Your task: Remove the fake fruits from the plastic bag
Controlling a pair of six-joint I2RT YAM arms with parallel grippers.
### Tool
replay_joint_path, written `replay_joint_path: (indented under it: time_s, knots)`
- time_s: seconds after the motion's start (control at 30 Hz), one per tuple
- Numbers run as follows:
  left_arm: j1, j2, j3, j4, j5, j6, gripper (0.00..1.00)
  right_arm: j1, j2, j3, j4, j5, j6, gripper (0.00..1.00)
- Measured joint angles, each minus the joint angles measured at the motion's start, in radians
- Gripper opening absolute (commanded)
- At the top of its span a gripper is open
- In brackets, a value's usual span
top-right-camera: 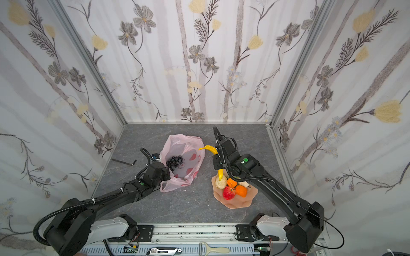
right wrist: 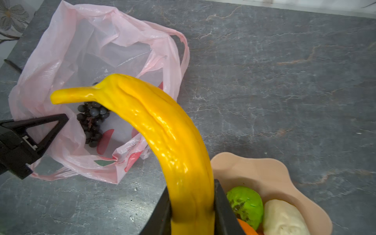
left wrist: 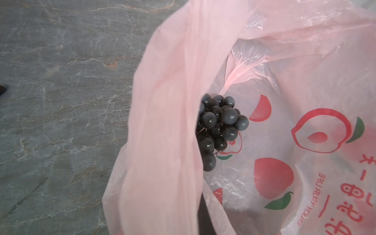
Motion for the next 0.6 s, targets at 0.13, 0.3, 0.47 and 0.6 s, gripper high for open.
replay_joint_path:
  time_s: [0.13,0.3,0.47,0.6]
  knots:
    - [0.0,0.006,-0.003,0.001,0.003,0.006,0.04,-0.014,-0.066,-0.001,-0.06,0.034,-0.041,0.2]
    - [0.0,0.006,-0.021,0.006,0.007,0.012,0.04,-0.022,-0.053,0.021,-0.183,0.086,-0.051,0.17]
    - [0.001,0.005,-0.029,0.014,0.012,0.022,0.04,-0.071,-0.04,-0.011,-0.282,0.111,-0.031,0.18]
    - [0.001,-0.002,-0.032,0.022,0.015,0.022,0.04,-0.131,-0.038,-0.033,-0.319,0.112,0.0,0.18]
